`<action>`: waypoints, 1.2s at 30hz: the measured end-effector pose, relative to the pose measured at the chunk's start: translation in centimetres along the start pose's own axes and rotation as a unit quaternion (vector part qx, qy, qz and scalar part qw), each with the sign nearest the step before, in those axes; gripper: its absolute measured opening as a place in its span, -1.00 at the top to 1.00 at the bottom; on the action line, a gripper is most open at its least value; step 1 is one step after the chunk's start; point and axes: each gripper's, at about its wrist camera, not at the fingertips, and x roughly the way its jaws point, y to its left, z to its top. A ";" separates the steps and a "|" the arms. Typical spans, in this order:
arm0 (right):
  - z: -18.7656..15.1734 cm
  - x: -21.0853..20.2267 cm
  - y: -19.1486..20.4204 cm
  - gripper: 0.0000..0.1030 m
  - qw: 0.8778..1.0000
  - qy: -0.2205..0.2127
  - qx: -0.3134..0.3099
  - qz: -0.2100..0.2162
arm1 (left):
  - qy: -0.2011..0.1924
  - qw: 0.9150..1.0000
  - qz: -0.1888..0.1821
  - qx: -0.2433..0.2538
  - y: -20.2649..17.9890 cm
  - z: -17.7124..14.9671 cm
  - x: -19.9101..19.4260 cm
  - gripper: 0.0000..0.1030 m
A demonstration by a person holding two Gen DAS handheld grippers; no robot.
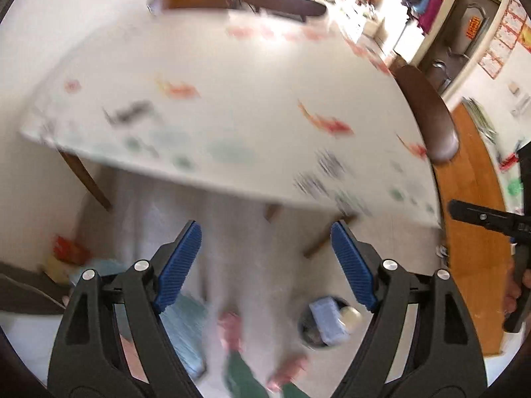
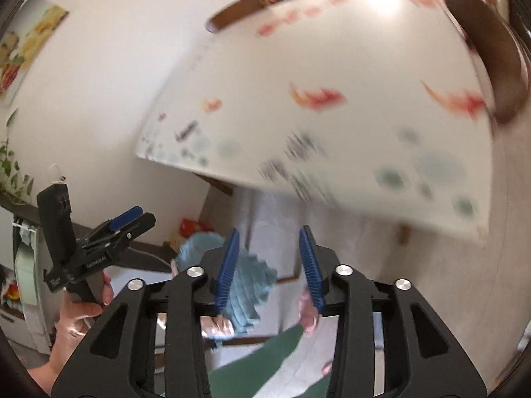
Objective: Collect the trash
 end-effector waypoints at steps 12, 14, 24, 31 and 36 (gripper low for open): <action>13.2 3.9 7.7 -0.22 0.996 -0.084 -0.012 0.001 | -0.086 0.996 -0.004 0.003 8.1 14.2 -2.1 -0.69; 14.8 4.7 7.9 -0.22 0.997 -0.080 -0.016 0.001 | -0.090 0.996 -0.012 -0.008 8.9 15.8 -1.2 -0.69; 24.5 9.0 5.9 -0.23 0.996 -0.074 -0.048 -0.005 | -0.099 0.993 -0.022 -0.056 10.1 23.1 4.6 -0.69; 29.9 10.5 4.4 -0.27 0.995 -0.073 -0.062 -0.012 | -0.104 0.991 -0.012 -0.082 9.8 27.6 7.5 -0.71; 31.7 12.1 3.7 -0.30 0.995 -0.067 -0.067 -0.018 | -0.091 0.993 -0.014 -0.080 10.0 29.4 9.4 -0.71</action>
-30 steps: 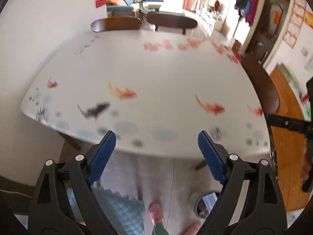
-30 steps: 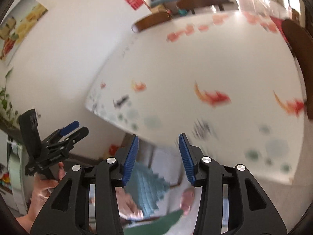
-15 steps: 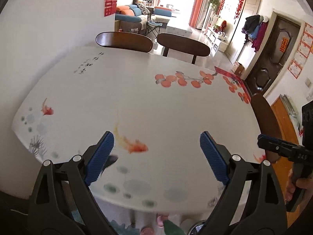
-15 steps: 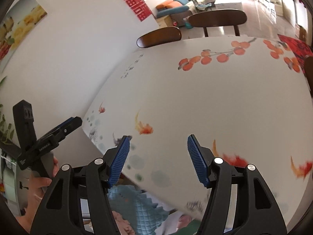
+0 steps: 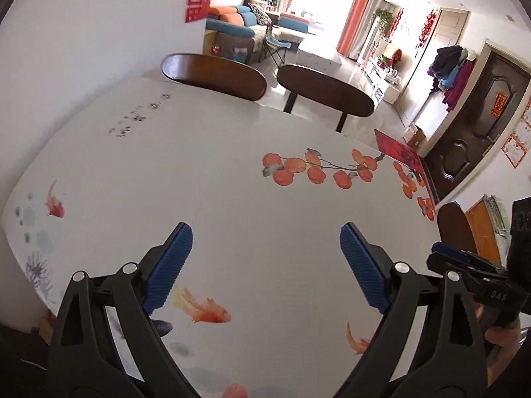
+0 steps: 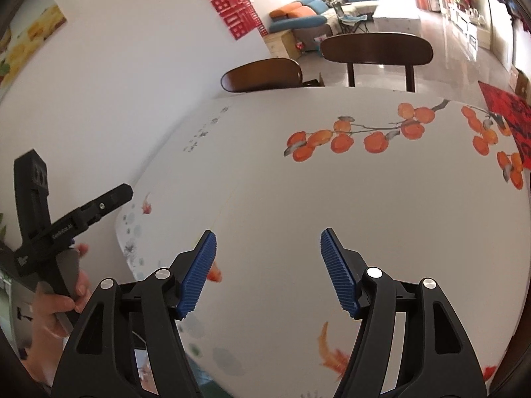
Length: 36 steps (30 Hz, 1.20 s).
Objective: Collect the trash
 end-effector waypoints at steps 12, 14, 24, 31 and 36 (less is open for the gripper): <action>1.6 2.8 -0.1 -0.30 0.997 -0.021 0.064 -0.039 | 0.042 0.996 -0.032 0.069 0.8 4.1 5.6 -0.71; 1.7 3.4 0.1 -0.30 0.996 -0.024 0.075 -0.046 | 0.038 0.996 -0.030 0.076 1.1 4.8 6.1 -0.88; 0.5 3.9 1.4 -0.30 0.990 -0.034 0.120 -0.069 | 0.065 0.990 -0.062 0.105 1.2 5.8 9.1 -0.87; 0.0 2.3 1.1 -0.30 0.987 -0.050 0.127 -0.084 | 0.031 0.981 0.013 0.191 -1.4 4.7 8.8 -0.87; -0.4 1.5 0.9 -0.30 0.987 -0.052 0.128 -0.083 | 0.006 0.977 0.040 0.212 -2.4 4.1 8.0 -0.87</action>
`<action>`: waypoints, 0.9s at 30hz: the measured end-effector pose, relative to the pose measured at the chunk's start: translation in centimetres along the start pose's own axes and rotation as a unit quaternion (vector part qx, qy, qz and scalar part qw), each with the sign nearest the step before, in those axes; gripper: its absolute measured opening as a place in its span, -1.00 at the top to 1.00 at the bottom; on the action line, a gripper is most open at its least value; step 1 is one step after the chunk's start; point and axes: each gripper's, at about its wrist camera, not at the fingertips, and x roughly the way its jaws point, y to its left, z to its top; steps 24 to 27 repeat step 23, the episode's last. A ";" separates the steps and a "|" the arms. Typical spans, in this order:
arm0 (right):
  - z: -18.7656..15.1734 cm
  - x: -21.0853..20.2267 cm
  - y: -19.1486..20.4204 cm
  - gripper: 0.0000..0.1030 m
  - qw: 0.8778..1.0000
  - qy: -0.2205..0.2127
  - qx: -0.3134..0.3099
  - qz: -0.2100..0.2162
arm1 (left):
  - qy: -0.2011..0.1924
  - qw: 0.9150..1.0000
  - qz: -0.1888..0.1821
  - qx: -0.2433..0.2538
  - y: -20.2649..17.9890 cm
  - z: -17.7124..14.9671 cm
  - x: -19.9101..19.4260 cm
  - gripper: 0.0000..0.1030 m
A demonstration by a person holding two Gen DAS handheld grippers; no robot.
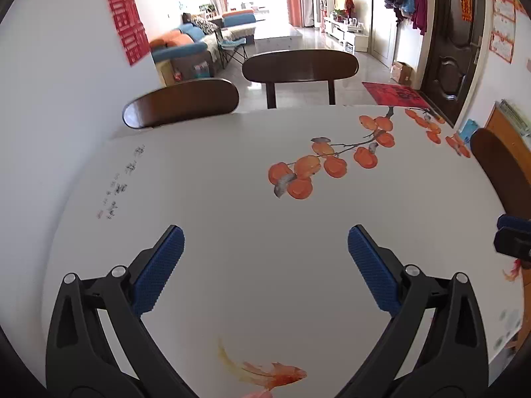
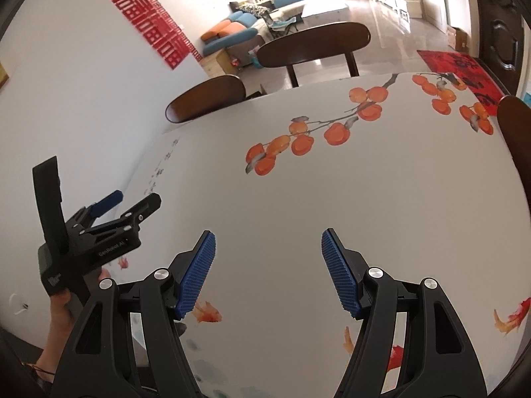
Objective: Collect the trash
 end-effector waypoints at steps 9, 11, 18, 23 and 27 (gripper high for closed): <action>0.0 -1.3 -0.8 -0.30 1.000 -0.009 -0.002 -0.002 | 0.002 0.999 -0.033 -0.021 -0.3 0.0 -0.7 -0.87; -0.1 -1.4 -1.0 -0.30 1.000 -0.008 0.000 0.001 | 0.010 0.998 -0.047 -0.036 -0.1 0.0 -0.5 -0.87; -0.3 -1.5 -1.1 -0.30 1.000 -0.008 -0.004 0.001 | 0.016 0.998 -0.039 -0.041 0.0 -0.2 -0.3 -0.87; -0.3 -1.6 -0.9 -0.30 1.000 -0.011 -0.005 0.004 | 0.013 0.999 -0.036 -0.039 -0.1 -0.2 -0.6 -0.87; -0.3 -1.6 -0.9 -0.30 1.000 -0.011 -0.005 0.004 | 0.013 0.999 -0.036 -0.039 -0.1 -0.2 -0.6 -0.87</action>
